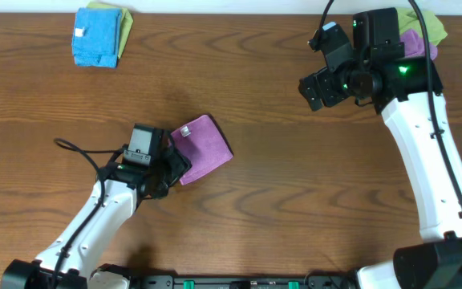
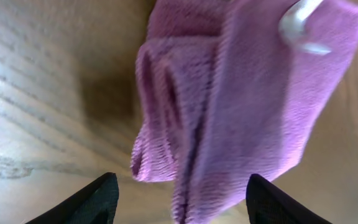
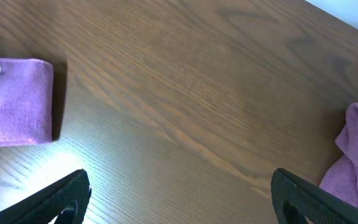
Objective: Fold the cloth
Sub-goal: 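Grasp the folded purple cloth with the left gripper and lift it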
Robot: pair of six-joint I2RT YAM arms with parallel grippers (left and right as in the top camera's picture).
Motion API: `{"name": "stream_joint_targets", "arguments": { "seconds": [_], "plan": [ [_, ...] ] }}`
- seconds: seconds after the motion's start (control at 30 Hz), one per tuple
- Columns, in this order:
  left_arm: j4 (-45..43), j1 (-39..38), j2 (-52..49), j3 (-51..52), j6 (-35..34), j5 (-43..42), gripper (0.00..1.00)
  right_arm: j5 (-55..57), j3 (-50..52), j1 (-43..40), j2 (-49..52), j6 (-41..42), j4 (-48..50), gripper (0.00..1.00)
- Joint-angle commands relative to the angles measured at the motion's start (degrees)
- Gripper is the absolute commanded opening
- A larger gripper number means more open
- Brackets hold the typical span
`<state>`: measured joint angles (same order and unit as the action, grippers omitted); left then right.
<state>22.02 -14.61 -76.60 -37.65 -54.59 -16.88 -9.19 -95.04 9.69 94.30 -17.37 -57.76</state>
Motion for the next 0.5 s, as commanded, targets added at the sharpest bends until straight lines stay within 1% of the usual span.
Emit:
{"name": "stream_joint_targets", "arguments": {
  "seconds": [0.0, 0.2, 0.47],
  "plan": [
    [-0.4, 0.5, 0.2, 1.2, 0.4, -1.1, 0.67, -0.5, 0.3, -0.2, -0.5, 0.1, 0.1, 0.93],
    [-4.2, 0.6, 0.2, 3.7, 0.4, -1.5, 0.71, -0.5, 0.3, -0.2, -0.5, 0.2, 0.1, 0.93],
    [-11.7, 3.6, 0.2, 7.8, 0.4, -6.6, 0.75, -0.5, 0.3, -0.2, -0.5, 0.2, 0.1, 0.94]
  ]
}}
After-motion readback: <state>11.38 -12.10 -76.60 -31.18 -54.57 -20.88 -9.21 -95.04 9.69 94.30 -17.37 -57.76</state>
